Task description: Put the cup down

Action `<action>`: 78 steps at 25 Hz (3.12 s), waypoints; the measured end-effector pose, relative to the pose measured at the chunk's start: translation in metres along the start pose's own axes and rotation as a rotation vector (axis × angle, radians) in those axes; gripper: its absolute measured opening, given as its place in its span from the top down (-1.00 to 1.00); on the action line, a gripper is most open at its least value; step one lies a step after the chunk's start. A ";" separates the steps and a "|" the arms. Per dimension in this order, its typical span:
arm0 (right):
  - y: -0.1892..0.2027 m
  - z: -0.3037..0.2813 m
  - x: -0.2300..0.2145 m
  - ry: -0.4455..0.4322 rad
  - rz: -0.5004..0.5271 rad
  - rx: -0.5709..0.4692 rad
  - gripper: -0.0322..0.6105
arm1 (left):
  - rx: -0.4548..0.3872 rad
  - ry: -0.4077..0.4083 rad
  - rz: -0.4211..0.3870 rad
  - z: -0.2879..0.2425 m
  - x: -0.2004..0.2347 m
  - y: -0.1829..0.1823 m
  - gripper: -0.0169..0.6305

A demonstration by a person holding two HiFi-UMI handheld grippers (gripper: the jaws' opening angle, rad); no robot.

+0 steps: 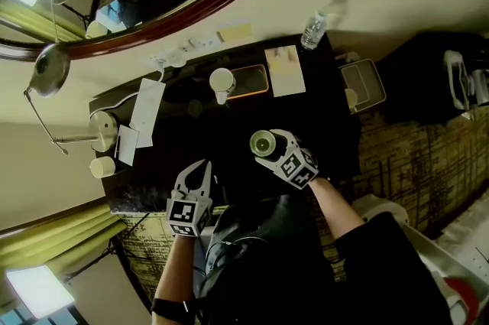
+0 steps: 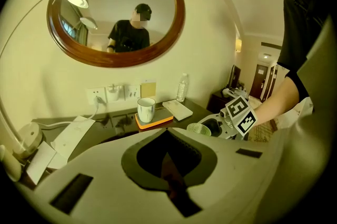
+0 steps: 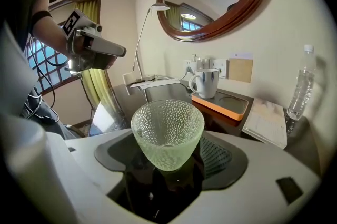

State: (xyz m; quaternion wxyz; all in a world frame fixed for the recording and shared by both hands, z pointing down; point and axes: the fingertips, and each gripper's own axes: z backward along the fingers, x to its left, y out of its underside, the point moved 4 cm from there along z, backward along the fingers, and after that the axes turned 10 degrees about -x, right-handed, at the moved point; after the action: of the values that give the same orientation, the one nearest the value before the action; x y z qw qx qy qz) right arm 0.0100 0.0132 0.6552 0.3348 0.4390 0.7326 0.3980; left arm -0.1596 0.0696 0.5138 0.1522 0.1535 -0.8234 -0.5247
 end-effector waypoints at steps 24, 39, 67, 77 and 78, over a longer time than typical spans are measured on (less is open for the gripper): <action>-0.058 0.095 0.011 0.287 -0.197 -0.047 -0.16 | -0.102 0.188 -0.019 -0.021 0.033 -0.036 0.99; -0.104 0.133 0.018 0.519 -0.226 -0.140 0.90 | -0.123 0.224 -0.013 -0.010 0.036 -0.063 0.99; -0.096 0.142 0.029 0.485 -0.255 -0.137 0.90 | -0.115 0.282 -0.022 -0.021 0.020 -0.065 0.99; -0.092 0.144 0.025 0.500 -0.273 -0.141 0.90 | -0.056 0.266 -0.020 -0.045 0.026 -0.056 0.82; -0.091 0.146 0.025 0.503 -0.276 -0.140 0.90 | -0.044 0.269 -0.022 -0.050 0.026 -0.056 0.71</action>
State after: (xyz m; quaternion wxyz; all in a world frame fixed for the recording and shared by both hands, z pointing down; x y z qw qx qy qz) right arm 0.0886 0.0512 0.5054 0.2233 0.1986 0.8162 0.4945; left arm -0.1573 -0.0044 0.4850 0.2588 0.2279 -0.7821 -0.5190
